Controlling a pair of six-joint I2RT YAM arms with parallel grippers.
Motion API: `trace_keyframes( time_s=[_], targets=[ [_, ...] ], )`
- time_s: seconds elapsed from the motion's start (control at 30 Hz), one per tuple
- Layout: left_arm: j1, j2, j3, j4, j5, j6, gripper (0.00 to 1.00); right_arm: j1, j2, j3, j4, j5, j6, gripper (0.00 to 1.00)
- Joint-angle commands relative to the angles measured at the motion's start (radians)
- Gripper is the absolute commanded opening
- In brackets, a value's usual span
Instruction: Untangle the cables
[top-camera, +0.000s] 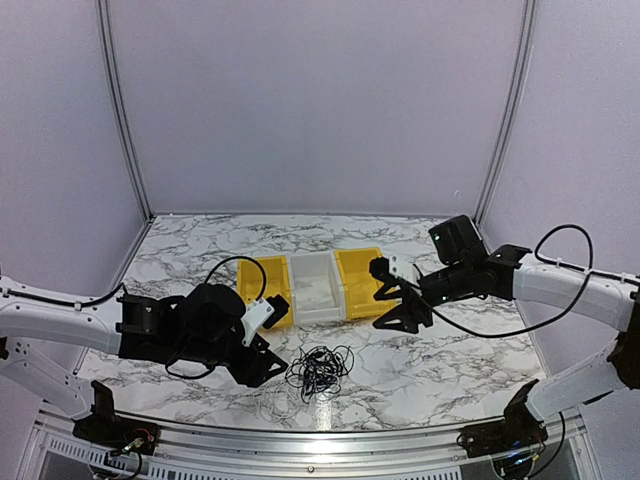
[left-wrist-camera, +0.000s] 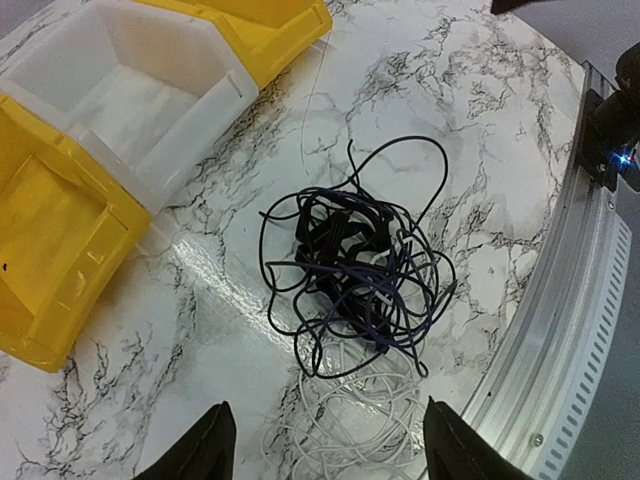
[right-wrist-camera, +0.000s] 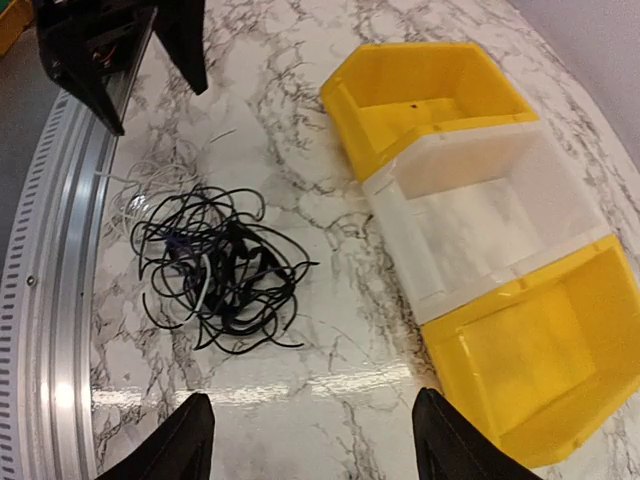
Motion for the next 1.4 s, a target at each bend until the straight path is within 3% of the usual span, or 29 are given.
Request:
trace_keyframes(
  time_s=[0.0, 0.13, 0.3, 0.8, 1.03, 1.2, 1.37],
  targets=[
    [-0.02, -0.012, -0.078, 0.168, -0.006, -0.091, 0.68, 0.083, 0.041, 0.013, -0.12, -0.015, -0.059, 0.69],
    [-0.028, -0.012, -0.155, 0.373, -0.037, -0.144, 0.71, 0.114, 0.091, -0.004, -0.091, -0.033, -0.003, 0.8],
    [-0.033, 0.016, -0.168, 0.457, -0.121, -0.153, 0.74, 0.119, 0.148, 0.0, -0.066, -0.074, 0.044, 0.84],
    [-0.034, 0.237, -0.081, 0.598, -0.188, -0.169, 0.76, 0.129, 0.348, 0.044, -0.002, -0.148, 0.169, 0.71],
    [-0.034, 0.377, -0.016, 0.651, -0.178, -0.178, 0.76, 0.147, 0.429, 0.101, 0.008, -0.198, 0.198, 0.46],
    [-0.032, 0.485, 0.04, 0.698, -0.16, -0.175, 0.76, 0.148, 0.412, 0.141, -0.034, -0.203, 0.188, 0.01],
    [-0.023, 0.592, 0.064, 0.785, -0.175, -0.213, 0.72, 0.149, 0.302, 0.163, -0.121, -0.204, 0.135, 0.0]
  ],
)
